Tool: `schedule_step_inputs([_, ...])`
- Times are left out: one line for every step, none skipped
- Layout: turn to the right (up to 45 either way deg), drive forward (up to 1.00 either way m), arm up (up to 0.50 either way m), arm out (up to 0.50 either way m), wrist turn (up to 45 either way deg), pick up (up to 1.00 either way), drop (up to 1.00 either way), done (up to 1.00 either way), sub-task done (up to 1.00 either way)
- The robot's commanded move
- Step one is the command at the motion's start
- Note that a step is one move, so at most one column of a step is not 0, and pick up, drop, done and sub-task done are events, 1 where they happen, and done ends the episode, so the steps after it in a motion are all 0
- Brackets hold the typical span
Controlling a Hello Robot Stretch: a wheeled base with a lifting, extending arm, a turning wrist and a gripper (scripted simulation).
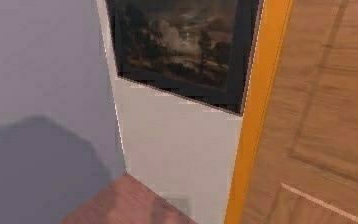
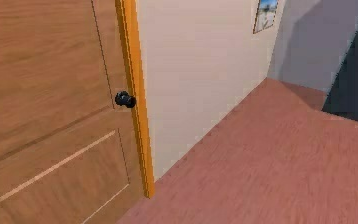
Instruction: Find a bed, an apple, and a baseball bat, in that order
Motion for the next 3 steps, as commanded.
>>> schedule_step_inputs([0.0, 0.3, 0.0, 0.0, 0.0, 0.0, 0.0, 0.0, 0.0])
schedule_step_inputs([-45.0, 0.0, 0.0, 0.0, 0.0, 0.0, 0.0, 0.0, 0.0])
schedule_step_inputs([-6.0, 0.0, 0.0, 0.0, 0.0, 0.0, 0.0, 0.0, 0.0])
